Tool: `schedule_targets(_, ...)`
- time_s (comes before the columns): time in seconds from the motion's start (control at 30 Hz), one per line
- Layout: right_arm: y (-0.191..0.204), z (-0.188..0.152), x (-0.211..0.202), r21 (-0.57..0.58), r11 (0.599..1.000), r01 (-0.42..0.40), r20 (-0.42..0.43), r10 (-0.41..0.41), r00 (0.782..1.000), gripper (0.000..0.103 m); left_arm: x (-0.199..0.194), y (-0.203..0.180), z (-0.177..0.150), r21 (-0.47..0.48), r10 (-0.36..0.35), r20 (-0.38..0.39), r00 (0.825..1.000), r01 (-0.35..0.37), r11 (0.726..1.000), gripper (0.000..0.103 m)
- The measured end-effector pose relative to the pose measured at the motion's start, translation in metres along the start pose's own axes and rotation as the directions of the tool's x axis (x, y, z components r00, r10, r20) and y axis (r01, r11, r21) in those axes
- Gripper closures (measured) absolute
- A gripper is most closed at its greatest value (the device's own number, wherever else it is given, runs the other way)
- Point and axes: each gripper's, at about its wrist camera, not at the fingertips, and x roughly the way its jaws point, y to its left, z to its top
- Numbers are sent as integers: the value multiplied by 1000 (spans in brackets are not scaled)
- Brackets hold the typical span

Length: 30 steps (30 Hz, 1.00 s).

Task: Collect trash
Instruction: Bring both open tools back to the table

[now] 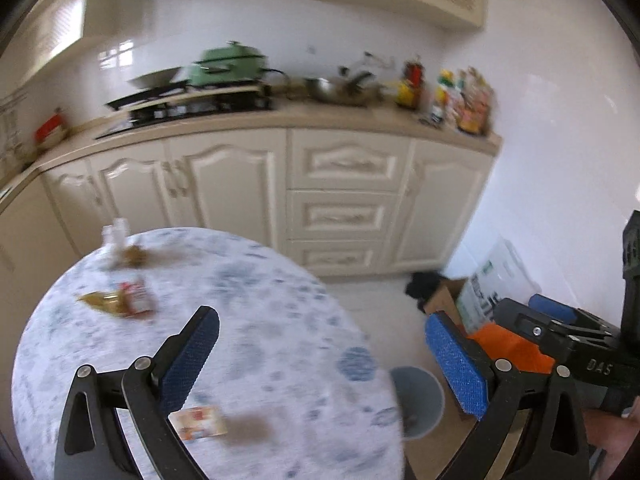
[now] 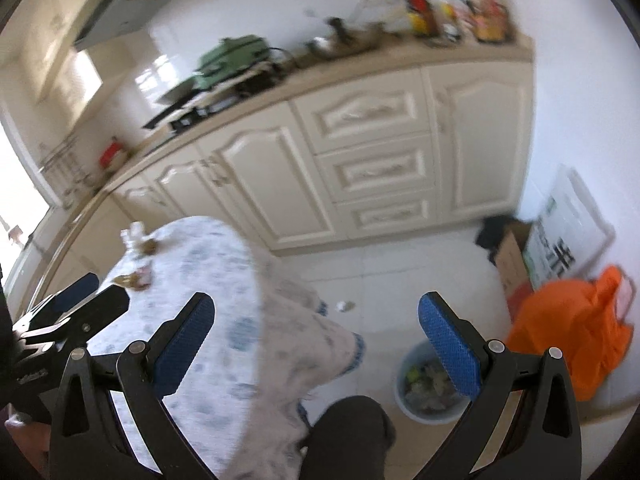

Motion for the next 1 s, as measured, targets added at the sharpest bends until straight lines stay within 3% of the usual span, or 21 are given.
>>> schedule_targets(0.2,63,8,-2,-102,992,-70,17,72,997,0,-53,53,-19,-92,97,73,993,-90,992,1)
schedule_targets(0.43,133,1,1,-249,960,-129,7,135,991,0,-113,94,-54,-183,213,124,969,-189,965,1)
schedule_targets(0.77,205,-52,33,-416,887,-200,-121,164,979,0,-147,119,-97,-269,338,95,936,-303,914,1)
schedule_targets(1.0,228,-81,63,-457,858,-235,-213,151,965,0,-147,137,-116,-335,394,37,918,-360,871,1)
